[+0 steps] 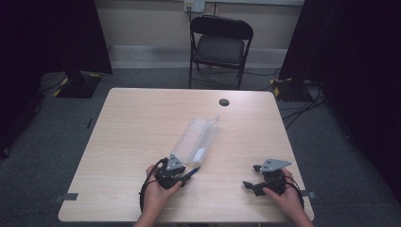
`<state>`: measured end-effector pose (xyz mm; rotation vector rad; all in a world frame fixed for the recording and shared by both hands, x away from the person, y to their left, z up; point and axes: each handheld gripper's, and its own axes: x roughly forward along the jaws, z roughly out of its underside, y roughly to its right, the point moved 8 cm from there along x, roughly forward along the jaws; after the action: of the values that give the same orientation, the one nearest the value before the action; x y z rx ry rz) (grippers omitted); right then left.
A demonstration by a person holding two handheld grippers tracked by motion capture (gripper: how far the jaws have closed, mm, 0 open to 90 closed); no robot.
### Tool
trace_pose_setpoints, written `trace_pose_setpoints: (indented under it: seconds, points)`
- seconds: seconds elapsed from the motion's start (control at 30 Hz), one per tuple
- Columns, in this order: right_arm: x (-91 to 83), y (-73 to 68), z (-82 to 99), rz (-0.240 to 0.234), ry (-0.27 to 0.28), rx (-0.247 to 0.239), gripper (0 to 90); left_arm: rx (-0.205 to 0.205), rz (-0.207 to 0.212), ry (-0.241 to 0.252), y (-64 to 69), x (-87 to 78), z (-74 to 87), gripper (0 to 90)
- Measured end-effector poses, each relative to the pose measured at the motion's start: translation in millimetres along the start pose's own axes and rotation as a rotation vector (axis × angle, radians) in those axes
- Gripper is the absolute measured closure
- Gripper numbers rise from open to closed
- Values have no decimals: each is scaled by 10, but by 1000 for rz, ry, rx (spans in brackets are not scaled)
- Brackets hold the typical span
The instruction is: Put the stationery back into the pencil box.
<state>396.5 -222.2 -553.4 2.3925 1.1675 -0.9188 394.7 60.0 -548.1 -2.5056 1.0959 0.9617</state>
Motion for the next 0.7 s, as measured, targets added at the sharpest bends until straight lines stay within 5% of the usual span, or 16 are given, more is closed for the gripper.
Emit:
trace_pose_setpoints:
  seconds: [0.07,0.1,0.27,0.43,0.7]
  points:
    - [0,0,0,0,0,-1,181,22,6,-4,45,17,-11,629]
    - [0,-1,0,0,0,0,181,38,4,-28,85,7,-11,718]
    - [0,0,0,0,0,-1,181,45,1,-29,111,-3,-5,796]
    - [0,0,-1,0,1,2,181,-47,45,-39,101,-40,15,798]
    - [1,0,-1,0,1,3,181,-63,41,-39,36,-198,24,799]
